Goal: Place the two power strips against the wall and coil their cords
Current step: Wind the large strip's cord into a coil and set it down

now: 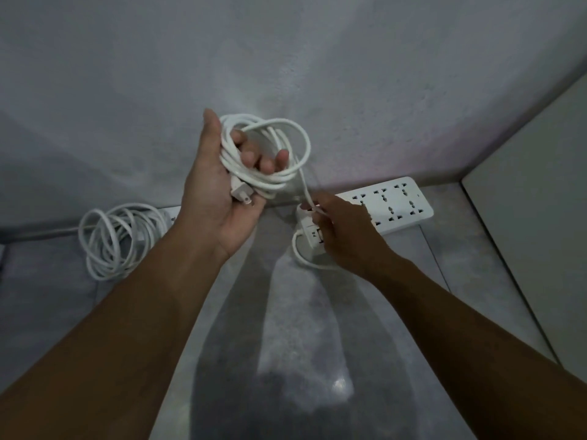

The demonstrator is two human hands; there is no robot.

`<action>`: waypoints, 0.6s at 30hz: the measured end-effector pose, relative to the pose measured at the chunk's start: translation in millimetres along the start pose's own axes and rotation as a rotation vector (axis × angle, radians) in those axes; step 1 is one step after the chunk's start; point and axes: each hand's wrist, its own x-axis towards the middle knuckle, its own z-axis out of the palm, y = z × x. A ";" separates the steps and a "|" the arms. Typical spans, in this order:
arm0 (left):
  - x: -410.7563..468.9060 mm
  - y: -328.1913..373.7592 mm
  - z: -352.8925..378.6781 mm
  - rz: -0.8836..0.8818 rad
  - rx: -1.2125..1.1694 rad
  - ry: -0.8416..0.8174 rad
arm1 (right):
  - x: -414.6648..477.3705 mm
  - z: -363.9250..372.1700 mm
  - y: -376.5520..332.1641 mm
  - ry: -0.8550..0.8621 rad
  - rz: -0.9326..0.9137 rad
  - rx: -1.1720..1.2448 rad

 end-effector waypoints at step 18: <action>7.2 -39.9 4.2 0.414 1.633 0.184 | -9.1 -18.8 -36.5 -0.023 -0.359 -0.154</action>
